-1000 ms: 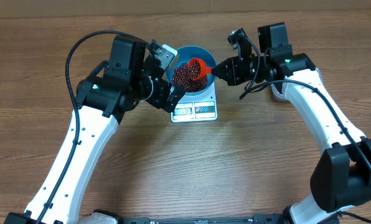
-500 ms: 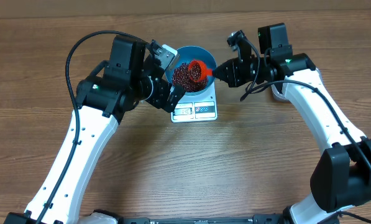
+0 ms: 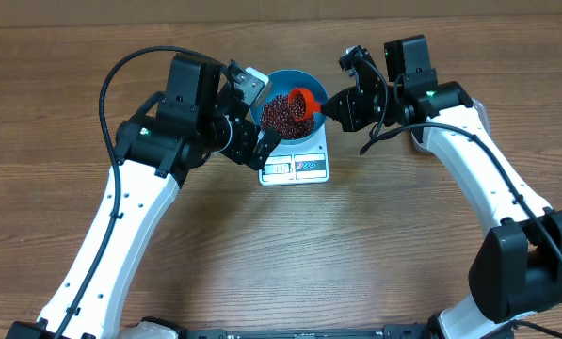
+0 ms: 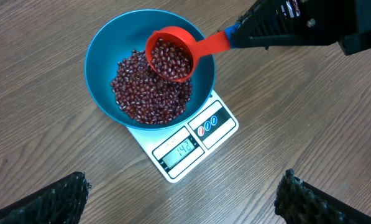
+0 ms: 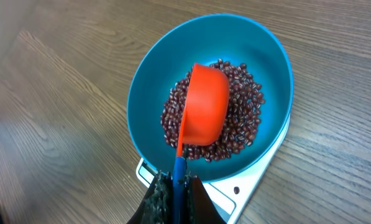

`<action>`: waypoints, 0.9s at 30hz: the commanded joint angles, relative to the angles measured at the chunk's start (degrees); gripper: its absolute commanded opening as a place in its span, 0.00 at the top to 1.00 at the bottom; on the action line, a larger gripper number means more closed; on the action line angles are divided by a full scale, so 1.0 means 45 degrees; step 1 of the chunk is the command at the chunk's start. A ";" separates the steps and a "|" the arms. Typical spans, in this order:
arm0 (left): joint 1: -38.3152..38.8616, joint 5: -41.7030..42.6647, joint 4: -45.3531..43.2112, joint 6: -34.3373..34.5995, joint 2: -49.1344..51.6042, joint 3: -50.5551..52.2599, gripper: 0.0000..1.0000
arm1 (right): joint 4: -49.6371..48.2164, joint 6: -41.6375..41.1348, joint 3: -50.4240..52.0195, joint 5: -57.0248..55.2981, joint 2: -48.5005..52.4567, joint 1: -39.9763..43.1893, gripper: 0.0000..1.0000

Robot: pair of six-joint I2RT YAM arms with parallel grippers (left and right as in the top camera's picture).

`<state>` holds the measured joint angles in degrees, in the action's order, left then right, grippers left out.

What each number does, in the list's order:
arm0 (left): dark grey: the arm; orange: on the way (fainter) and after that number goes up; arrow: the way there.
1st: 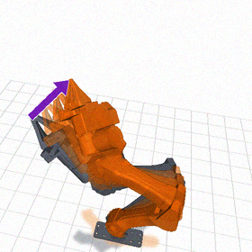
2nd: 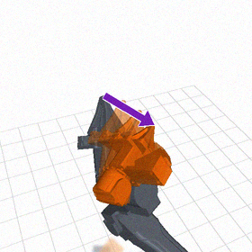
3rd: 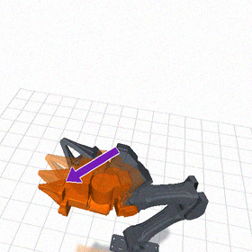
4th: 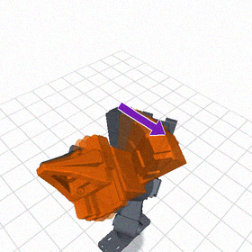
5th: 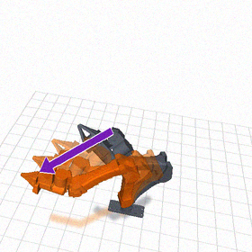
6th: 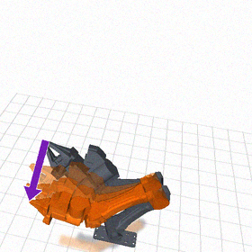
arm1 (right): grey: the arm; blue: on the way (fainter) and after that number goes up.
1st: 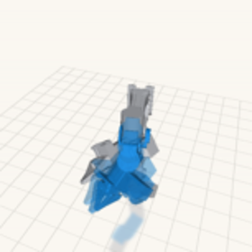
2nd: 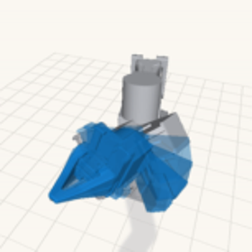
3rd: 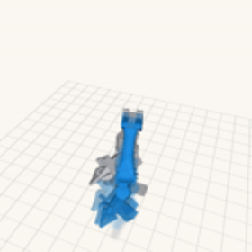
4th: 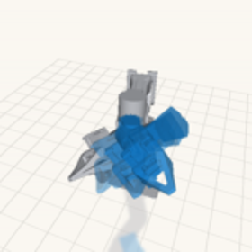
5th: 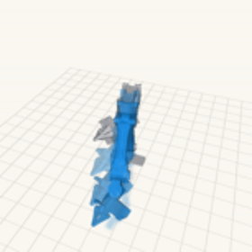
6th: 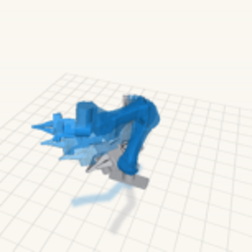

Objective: Scoop item into bowl and weigh 150g on scale
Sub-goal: 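Tilt the scoop with the right gripper to pour beans into bowl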

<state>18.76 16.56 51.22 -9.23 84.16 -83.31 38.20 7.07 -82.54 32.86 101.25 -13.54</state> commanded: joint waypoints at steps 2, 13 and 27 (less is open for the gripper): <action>0.0024 0.0194 -0.0015 -0.0238 -0.0296 -0.0189 0.00 | 0.0068 0.0787 -0.0345 0.0039 -0.0525 -0.0155 0.96; 0.0024 0.0194 -0.0015 -0.0238 -0.0296 -0.0189 0.00 | 0.0238 0.0277 -0.0345 -0.0597 -0.0559 -0.0408 0.96; 0.0024 0.0194 -0.0015 -0.0238 -0.0296 -0.0189 0.00 | 0.0102 -0.0374 -0.0345 -0.1156 -0.0568 -0.0539 0.96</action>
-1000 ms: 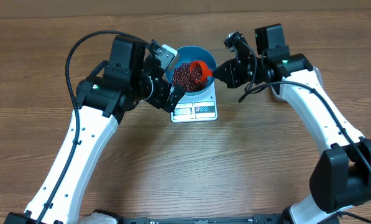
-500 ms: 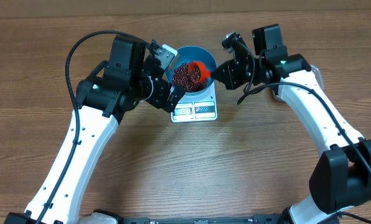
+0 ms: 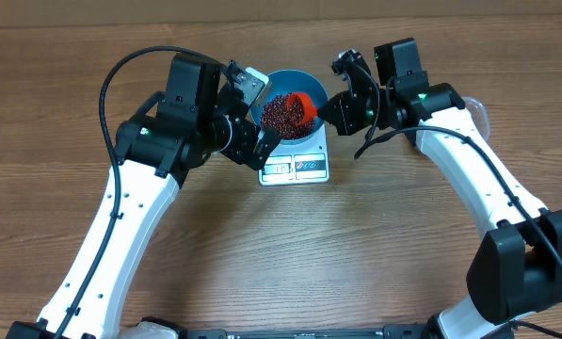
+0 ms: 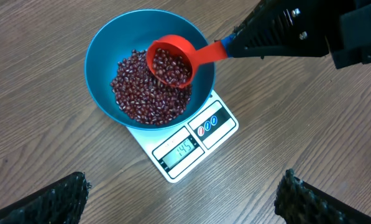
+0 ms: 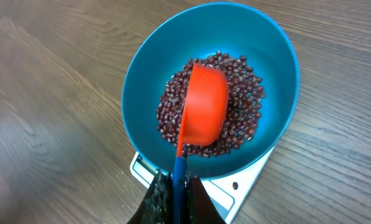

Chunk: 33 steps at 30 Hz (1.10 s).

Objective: Scoop item into bowl and weigh 150g on scale
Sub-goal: 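Tilt the scoop with the right gripper to pour beans into bowl, then hold the scoop tilted over the bowl, trickling beans, right gripper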

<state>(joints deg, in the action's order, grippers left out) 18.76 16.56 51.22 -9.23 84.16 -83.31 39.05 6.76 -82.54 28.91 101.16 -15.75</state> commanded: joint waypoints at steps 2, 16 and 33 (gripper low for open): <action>0.0024 0.0194 -0.0015 -0.0238 -0.0296 -0.0189 0.00 | -0.0083 -0.0306 -0.0345 -0.0277 -0.0549 -0.0049 0.96; 0.0024 0.0194 -0.0015 -0.0238 -0.0296 -0.0189 0.01 | 0.0068 -0.0311 -0.0345 -0.0277 -0.0549 -0.0049 0.96; 0.0024 0.0194 -0.0015 -0.0238 -0.0296 -0.0189 0.00 | 0.0209 -0.0311 -0.0345 -0.0272 -0.0549 -0.0049 0.96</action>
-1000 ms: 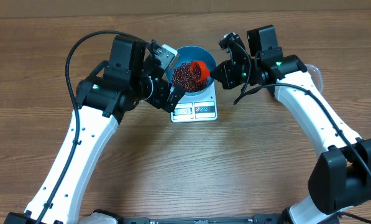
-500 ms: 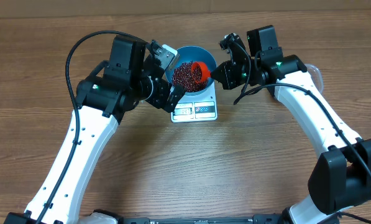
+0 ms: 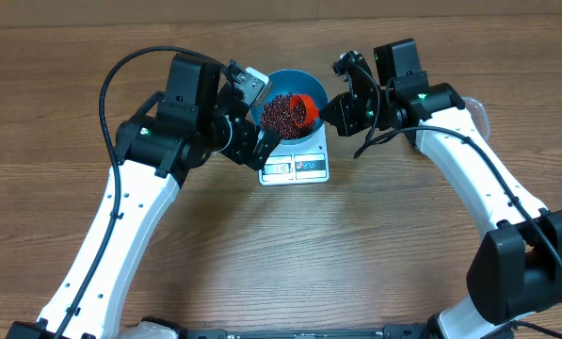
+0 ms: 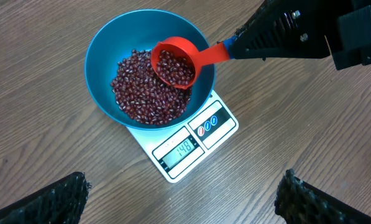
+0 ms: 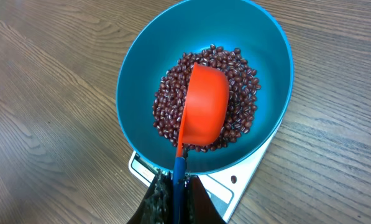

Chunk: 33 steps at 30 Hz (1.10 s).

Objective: Scoop item into bowl and weigh 150g on scale
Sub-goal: 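Hold the scoop tilted over the bowl, trickling beans, right gripper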

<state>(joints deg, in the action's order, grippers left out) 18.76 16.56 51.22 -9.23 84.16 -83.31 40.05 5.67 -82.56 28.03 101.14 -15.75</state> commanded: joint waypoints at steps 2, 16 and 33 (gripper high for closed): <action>0.0024 0.0194 -0.0015 -0.0238 -0.0296 -0.0189 0.00 | -0.0010 -0.0068 -0.0340 -0.0063 -0.0544 -0.0049 0.96; 0.0024 0.0194 -0.0015 -0.0238 -0.0296 -0.0189 0.00 | 0.0223 -0.0063 -0.0340 0.0121 -0.0544 -0.0049 0.96; 0.0024 0.0194 -0.0015 -0.0238 -0.0296 -0.0189 0.00 | 0.0223 -0.0272 -0.0340 0.0355 -0.0544 -0.0034 0.96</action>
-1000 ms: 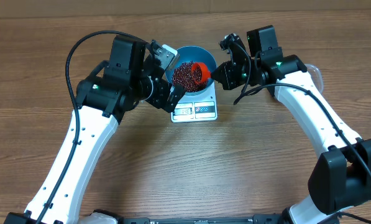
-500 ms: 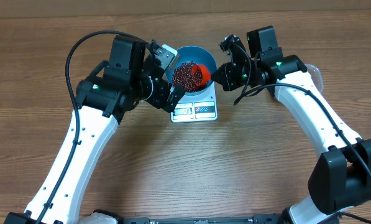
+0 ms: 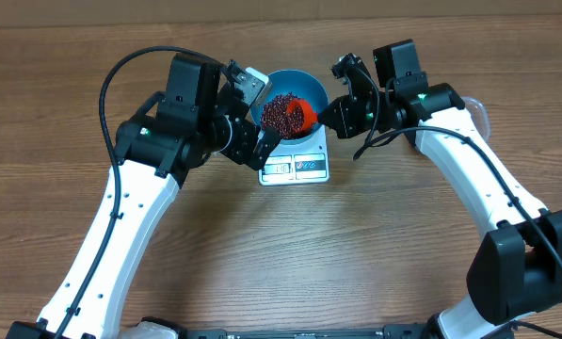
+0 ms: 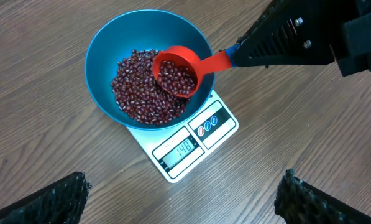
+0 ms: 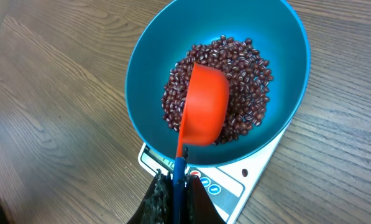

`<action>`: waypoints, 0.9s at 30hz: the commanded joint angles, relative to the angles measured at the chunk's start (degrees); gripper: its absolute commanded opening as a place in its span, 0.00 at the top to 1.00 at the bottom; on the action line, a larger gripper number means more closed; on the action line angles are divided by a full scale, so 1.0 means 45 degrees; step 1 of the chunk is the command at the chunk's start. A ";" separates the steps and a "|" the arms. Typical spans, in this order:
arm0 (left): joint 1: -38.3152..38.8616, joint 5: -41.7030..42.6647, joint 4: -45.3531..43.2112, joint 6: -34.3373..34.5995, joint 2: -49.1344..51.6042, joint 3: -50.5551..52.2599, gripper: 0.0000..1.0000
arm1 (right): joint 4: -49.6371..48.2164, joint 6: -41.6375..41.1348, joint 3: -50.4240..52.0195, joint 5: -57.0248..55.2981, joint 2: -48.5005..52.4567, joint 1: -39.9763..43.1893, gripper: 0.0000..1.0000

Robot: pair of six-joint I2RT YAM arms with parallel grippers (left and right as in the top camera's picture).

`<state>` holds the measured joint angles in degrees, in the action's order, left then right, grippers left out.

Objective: Scoop item into bowl and weigh 150g on scale
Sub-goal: 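Hold the scoop tilted over the bowl, trickling beans, right gripper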

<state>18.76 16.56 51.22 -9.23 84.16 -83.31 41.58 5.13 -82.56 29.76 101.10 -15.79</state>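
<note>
A blue bowl (image 4: 107,43) of dark red beans (image 4: 132,93) stands on a small white scale (image 4: 185,146) whose display reads about 148. My right gripper (image 5: 174,186) is shut on the blue handle of a red scoop (image 4: 176,73). The scoop hangs over the bowl's right side, tilted, with beans still in it. In the right wrist view the scoop (image 5: 204,106) shows its orange back above the beans. My left gripper (image 4: 182,196) is open, hovering above the table just in front of the scale, and holds nothing.
The scale sits on a brown wooden table (image 3: 290,245). A clear container (image 3: 478,113) shows partly behind the right arm at the table's right side.
The scoop has shifted slightly lower and toward the front right of the bowl. The scale display still reads about 148. The left arm has not moved.
The right gripper held the bean-filled scoop over the bowl throughout. The scale read about 142, then about 145, then about 148, where it stays now, and the scoop holds fewer beans than at first. The left gripper stayed open in place.
</note>
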 commanded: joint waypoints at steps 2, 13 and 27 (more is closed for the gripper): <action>0.0024 0.0194 -0.0015 -0.0238 -0.0296 -0.0189 0.00 | -0.0219 -0.0199 -0.0345 -0.0024 -0.0539 -0.0024 0.96; 0.0024 0.0194 -0.0015 -0.0238 -0.0296 -0.0189 0.00 | -0.0311 0.0005 -0.0913 0.0126 -0.0612 -0.0073 0.96; 0.0024 0.0194 -0.0015 -0.0238 -0.0296 -0.0189 0.00 | -0.0729 0.0146 -0.0908 -0.0602 -0.0612 -0.0228 0.96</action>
<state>18.76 16.56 51.22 -9.23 84.16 -83.31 38.57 5.17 -84.86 26.98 100.73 -16.64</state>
